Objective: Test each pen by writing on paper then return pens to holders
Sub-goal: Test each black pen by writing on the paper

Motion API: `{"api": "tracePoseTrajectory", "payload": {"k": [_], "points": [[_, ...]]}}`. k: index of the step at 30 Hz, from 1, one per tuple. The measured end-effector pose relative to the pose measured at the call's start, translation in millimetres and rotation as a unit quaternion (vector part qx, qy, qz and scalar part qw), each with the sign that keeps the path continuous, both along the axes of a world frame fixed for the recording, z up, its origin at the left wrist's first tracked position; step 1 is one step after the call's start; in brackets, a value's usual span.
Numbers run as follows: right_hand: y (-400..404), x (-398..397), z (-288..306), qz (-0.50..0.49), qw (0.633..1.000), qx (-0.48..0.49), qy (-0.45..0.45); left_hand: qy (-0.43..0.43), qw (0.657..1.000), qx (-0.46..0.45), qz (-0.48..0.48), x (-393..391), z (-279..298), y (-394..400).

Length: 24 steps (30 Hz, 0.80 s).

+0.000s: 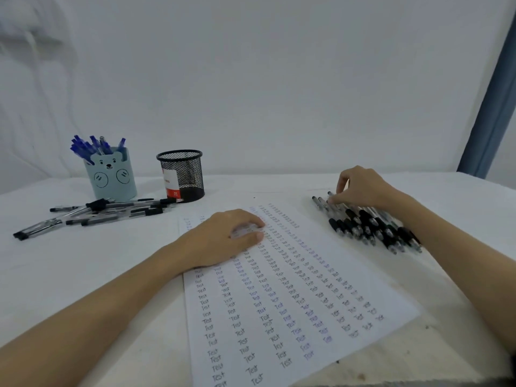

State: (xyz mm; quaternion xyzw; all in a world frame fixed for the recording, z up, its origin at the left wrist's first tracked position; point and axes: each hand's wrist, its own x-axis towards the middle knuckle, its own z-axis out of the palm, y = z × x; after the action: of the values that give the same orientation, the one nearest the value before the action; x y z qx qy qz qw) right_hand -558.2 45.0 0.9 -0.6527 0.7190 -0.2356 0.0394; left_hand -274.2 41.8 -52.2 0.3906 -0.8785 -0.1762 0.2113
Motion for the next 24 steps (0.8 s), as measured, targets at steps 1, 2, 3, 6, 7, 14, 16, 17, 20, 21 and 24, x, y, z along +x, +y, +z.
{"api": "tracePoseTrajectory", "payload": {"k": [1, 2, 3, 6, 7, 14, 16, 17, 20, 21, 24], "points": [[-0.5, 0.1, 1.6, 0.002, 1.000, -0.013, -0.005, 0.004, 1.000, -0.004, -0.002, 0.0, -0.4, -0.9], [-0.7, 0.3, 3.8, 0.003, 0.999, -0.027, -0.017, 0.011, 1.000, -0.011, -0.004, -0.3, -0.5, -1.2], [-1.0, 2.4, 7.2, 0.003, 0.998, -0.041, -0.037, 0.015, 1.000, -0.022, -0.003, 0.7, 0.4, -0.9], [1.0, 18.5, 20.9, 0.026, 0.993, -0.063, -0.093, 0.017, 0.999, -0.051, 0.011, 10.1, 8.5, -1.2], [1.4, 29.2, 26.2, 0.047, 0.993, -0.061, -0.089, 0.016, 0.998, -0.054, 0.025, 17.4, 12.7, -1.2], [-3.6, 147.4, 55.1, 0.249, 0.968, -0.021, -0.001, -0.021, 0.987, -0.073, 0.143, 109.7, 17.9, 6.7], [-10.6, 185.7, 50.2, 0.291, 0.955, -0.008, 0.051, -0.023, 0.983, -0.069, 0.171, 138.3, 13.0, 13.6], [-14.9, 206.4, 45.6, 0.307, 0.948, -0.004, 0.080, -0.022, 0.980, -0.070, 0.184, 153.6, 10.8, 17.4], [-23.8, 254.4, 25.8, 0.332, 0.924, 0.000, 0.188, -0.006, 0.973, -0.083, 0.215, 183.4, 3.0, 23.4], [-26.3, 269.7, 17.4, 0.333, 0.919, 0.000, 0.212, 0.005, 0.971, -0.091, 0.222, 191.8, -0.1, 24.7], [-33.4, 298.2, -7.2, 0.316, 0.908, -0.015, 0.276, 0.028, 0.967, -0.087, 0.238, 198.0, -6.4, 23.0]]}}
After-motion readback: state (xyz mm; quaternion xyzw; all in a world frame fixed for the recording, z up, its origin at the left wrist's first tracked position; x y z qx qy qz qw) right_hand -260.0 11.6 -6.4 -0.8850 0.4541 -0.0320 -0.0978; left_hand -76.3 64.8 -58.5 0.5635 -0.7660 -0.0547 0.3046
